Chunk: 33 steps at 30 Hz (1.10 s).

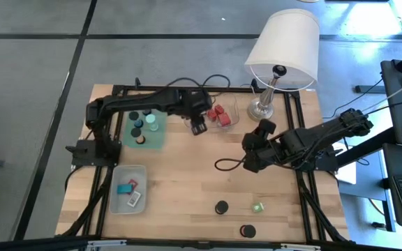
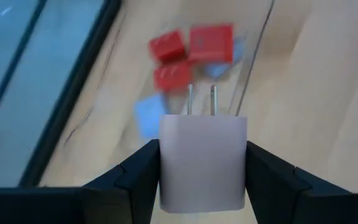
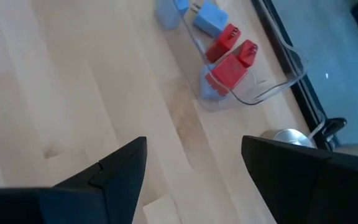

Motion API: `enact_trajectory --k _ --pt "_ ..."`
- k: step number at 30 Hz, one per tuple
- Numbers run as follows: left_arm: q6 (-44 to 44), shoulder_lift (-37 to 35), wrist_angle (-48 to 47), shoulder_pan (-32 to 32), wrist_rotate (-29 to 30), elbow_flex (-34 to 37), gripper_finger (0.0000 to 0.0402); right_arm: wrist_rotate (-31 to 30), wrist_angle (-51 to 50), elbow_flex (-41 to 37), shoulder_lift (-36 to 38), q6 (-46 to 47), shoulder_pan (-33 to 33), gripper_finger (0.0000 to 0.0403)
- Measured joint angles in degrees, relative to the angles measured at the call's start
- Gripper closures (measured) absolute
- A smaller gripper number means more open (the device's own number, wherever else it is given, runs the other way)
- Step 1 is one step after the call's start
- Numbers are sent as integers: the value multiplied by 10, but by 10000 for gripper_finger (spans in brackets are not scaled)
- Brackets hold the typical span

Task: Pick & Place Office items
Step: Put the white charger adapter into the transparent bin

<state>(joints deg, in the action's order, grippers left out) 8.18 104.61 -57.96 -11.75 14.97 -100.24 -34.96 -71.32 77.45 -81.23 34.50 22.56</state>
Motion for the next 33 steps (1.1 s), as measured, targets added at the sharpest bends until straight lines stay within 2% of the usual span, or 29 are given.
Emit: enact_trajectory --k 3,5,13,22,33 --pt "-55 5 117 -26 -32 52 208 0 0 0 0 18 -10 137" --pt "-78 5 155 -40 -40 81 206 -1 0 0 0 30 -17 137" --pt "-77 9 300 -89 -58 189 206 -2 3 0 0 41 -49 137" --pt "-44 10 336 -110 -55 266 204 -2 10 0 0 39 -79 137" --pt "-57 15 369 -107 -42 301 200 -2 21 0 0 39 -94 137"
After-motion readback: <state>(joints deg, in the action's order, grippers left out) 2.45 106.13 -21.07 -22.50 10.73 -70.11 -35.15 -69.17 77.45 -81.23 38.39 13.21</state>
